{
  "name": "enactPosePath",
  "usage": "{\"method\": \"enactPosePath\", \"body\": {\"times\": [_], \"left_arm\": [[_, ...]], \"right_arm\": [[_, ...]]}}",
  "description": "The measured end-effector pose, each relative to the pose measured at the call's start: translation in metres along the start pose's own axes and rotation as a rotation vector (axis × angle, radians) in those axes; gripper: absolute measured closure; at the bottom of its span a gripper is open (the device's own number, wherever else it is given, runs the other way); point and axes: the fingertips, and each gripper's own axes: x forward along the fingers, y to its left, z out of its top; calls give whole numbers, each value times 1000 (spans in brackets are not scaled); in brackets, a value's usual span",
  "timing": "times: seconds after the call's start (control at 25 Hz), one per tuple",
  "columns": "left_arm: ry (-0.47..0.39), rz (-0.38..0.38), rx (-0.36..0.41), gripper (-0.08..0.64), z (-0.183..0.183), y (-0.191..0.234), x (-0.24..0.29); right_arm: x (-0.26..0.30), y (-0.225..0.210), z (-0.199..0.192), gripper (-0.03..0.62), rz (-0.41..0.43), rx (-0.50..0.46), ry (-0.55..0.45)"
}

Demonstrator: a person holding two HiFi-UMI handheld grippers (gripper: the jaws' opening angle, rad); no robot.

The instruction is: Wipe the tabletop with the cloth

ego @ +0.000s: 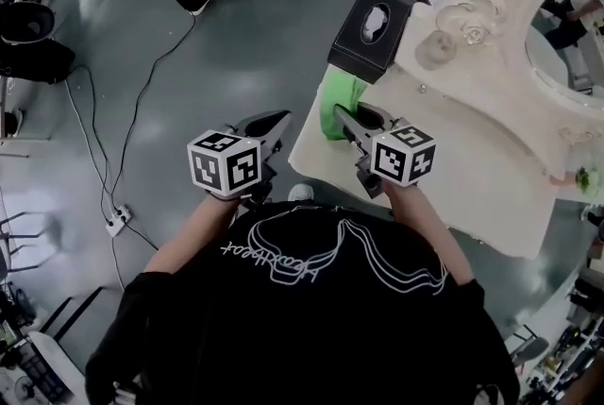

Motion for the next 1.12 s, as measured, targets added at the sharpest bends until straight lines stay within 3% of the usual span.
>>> {"method": "enactPosePath", "body": {"times": [0.28, 0.52, 0.88, 1.12], "left_arm": [[38, -10, 0, 557, -2, 14, 5], [76, 12, 48, 557, -7, 22, 9], [103, 12, 52, 557, -13, 26, 18], [110, 12, 58, 557, -12, 27, 24]], "right_arm": [[31, -16, -11, 535, -72, -68, 65], [45, -33, -23, 535, -138, -159, 139], [53, -52, -31, 535, -175, -132, 188], [55, -58, -33, 535, -190, -163, 217]]}}
